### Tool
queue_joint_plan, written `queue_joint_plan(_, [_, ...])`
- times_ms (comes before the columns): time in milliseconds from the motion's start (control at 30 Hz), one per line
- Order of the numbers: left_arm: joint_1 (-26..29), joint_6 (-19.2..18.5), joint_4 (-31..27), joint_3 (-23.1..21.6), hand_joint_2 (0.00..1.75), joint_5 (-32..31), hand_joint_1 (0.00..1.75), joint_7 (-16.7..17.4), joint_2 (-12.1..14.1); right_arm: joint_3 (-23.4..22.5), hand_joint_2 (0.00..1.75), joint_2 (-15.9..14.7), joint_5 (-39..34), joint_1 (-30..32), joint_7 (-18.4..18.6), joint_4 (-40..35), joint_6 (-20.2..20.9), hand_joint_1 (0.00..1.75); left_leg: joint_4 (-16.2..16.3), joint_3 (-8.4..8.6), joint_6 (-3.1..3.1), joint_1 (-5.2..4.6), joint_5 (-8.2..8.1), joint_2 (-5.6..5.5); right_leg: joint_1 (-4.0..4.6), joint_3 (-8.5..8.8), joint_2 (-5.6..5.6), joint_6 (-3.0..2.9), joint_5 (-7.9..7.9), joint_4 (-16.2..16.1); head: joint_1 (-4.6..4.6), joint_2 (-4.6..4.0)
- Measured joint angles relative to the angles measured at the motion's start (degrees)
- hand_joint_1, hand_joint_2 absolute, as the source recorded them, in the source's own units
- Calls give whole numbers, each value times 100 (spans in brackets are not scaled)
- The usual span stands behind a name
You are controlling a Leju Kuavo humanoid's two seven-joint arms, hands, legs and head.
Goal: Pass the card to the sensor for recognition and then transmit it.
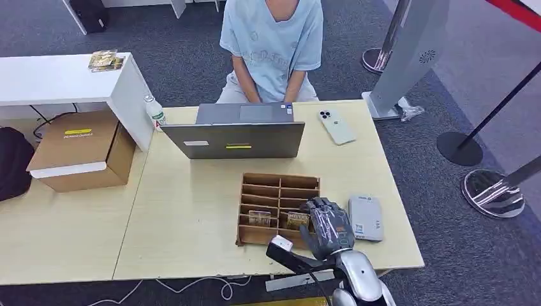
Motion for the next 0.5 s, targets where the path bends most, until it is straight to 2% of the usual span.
queue_joint_plan(500, [1, 0, 0, 0, 0, 0, 0, 0, 0, 7, 175, 33, -247, -4, -232, 9, 11, 80, 0, -1, 0, 0, 0, 0, 0, 0, 0, 0, 0, 0, 0, 0])
